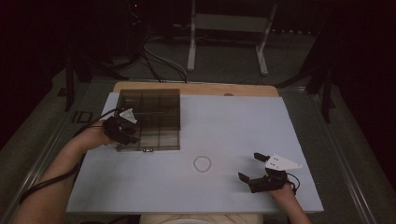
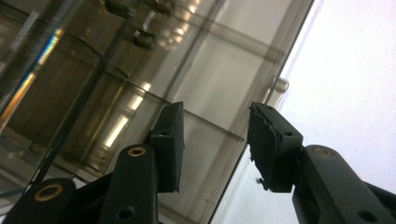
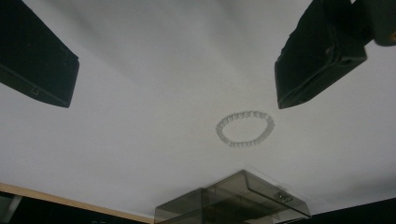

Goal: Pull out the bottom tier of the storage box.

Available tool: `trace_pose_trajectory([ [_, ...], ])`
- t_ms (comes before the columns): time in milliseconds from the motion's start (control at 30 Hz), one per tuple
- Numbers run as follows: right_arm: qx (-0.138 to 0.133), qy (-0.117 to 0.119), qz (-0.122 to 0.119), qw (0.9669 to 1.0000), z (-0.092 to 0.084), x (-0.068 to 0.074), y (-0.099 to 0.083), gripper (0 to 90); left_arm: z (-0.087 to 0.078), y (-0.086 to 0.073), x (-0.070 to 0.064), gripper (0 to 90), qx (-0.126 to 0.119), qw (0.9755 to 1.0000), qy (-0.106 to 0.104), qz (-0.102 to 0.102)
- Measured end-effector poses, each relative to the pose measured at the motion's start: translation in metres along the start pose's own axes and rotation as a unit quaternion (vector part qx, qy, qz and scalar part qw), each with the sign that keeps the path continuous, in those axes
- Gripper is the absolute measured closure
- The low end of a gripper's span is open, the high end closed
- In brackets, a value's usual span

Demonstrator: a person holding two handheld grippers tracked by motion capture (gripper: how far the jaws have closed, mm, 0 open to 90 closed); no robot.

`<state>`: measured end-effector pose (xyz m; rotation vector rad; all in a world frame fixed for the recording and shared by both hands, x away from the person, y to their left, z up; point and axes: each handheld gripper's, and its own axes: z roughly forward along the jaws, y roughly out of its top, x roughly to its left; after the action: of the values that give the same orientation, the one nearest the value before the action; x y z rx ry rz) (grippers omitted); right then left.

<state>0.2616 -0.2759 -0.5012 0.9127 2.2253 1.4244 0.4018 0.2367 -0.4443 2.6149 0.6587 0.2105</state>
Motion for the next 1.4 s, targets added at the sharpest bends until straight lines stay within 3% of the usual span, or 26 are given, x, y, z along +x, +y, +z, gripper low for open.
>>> trace_pose_trajectory([
  [67, 0.0, 0.0, 0.0, 1.0, 0.0, 0.0, 0.0, 0.0, -0.002, -0.002, -0.001, 55.8, -0.02, 0.9996, -0.006, -0.019],
  [167, 0.0, 0.0, 0.0, 1.0, 0.0, 0.0, 0.0, 0.0, -0.006, -0.006, -0.005, 54.7, -0.034, 0.9992, -0.009, -0.02],
  [333, -0.002, 0.0, 0.001, 1.0, -0.001, 0.0, 0.0, 0.0, -0.009, -0.012, -0.014, 39.5, -0.054, 0.9978, 0.003, -0.038],
  [400, 0.0, 0.0, 0.002, 1.0, 0.0, 0.0, 0.0, 0.0, -0.011, -0.015, -0.02, 37.8, -0.065, 0.9966, 0.003, -0.051],
  [433, -0.001, 0.0, 0.0, 1.0, 0.0, 0.0, 0.0, 0.0, -0.012, -0.016, -0.022, 29.7, -0.071, 0.9959, 0.001, -0.056],
  [600, 0.0, -0.001, -0.001, 1.0, 0.0, 0.001, 0.0, 0.0, -0.017, -0.02, -0.031, 14.0, -0.104, 0.992, -0.016, -0.069],
  [667, -0.001, -0.001, -0.001, 1.0, 0.0, 0.001, 0.0, 0.0, -0.017, -0.022, -0.034, 3.4, -0.112, 0.9907, -0.023, -0.075],
  [833, -0.002, -0.001, -0.001, 1.0, -0.001, 0.001, 0.0, 0.0, -0.017, -0.025, -0.041, 1.9, -0.131, 0.9875, -0.001, -0.088],
  [867, -0.002, 0.0, -0.001, 1.0, -0.001, 0.001, 0.0, 0.0, -0.016, -0.03, -0.044, 1.9, -0.144, 0.9851, 0.001, -0.094],
  [1067, -0.001, 0.0, -0.001, 1.0, -0.001, 0.001, 0.0, 0.0, -0.013, -0.039, -0.05, 1.9, -0.146, 0.9834, 0.0, -0.108],
  [1200, -0.002, 0.0, -0.001, 1.0, -0.001, 0.001, 0.001, 0.0, -0.009, -0.044, -0.059, 2.0, -0.164, 0.9796, 0.01, -0.116],
  [1333, -0.001, 0.0, -0.001, 1.0, -0.001, 0.001, 0.001, 0.0, -0.004, -0.047, -0.068, 2.0, -0.19, 0.9734, 0.016, -0.127],
  [1400, -0.001, 0.0, -0.002, 1.0, -0.001, 0.001, 0.001, 0.0, -0.002, -0.048, -0.069, 2.0, -0.191, 0.9729, 0.013, -0.129],
])
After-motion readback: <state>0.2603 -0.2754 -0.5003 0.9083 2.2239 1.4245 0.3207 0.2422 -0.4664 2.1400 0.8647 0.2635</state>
